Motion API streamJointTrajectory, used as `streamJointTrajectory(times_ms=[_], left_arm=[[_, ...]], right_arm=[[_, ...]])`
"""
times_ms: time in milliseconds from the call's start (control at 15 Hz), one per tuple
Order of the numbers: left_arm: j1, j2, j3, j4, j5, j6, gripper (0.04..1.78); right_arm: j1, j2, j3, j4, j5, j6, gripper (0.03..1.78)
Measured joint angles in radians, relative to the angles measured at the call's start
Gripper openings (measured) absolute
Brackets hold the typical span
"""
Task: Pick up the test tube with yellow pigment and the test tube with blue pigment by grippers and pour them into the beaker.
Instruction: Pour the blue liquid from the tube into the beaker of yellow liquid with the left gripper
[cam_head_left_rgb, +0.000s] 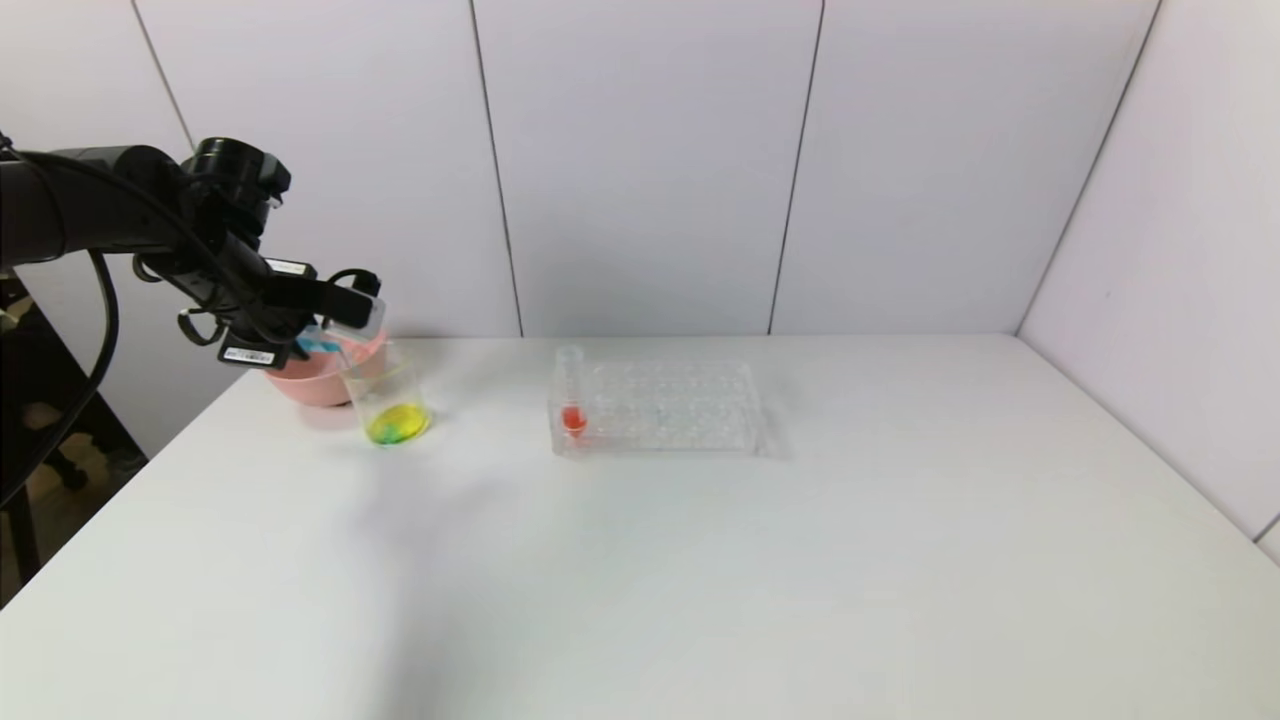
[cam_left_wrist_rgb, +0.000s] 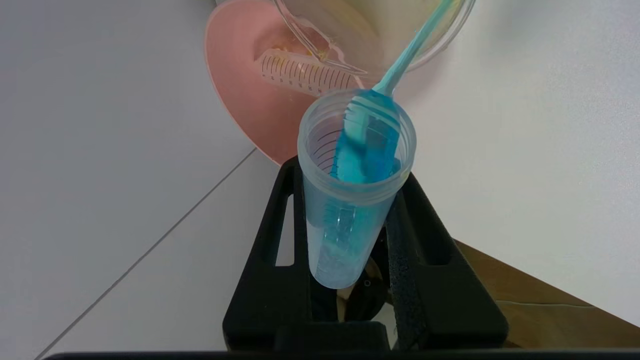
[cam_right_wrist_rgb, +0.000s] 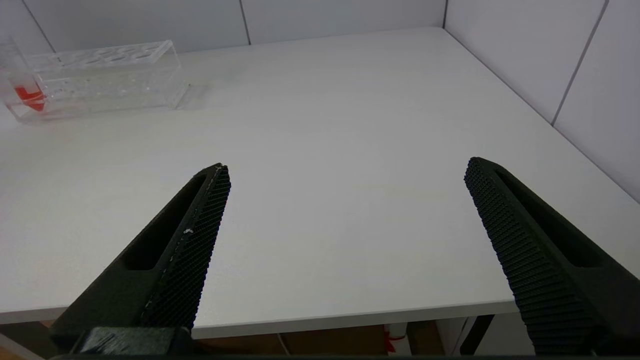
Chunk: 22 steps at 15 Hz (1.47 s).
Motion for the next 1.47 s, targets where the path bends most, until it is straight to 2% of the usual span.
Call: streamJointTrajectory(times_ms=[1467], left_arm=[[-0.026,0.002,0.0,-0.014,0.091,-0.002,0.45]], right_arm=[[0.0,0.0,0.0,0.0,0.0,0.0,1.71]])
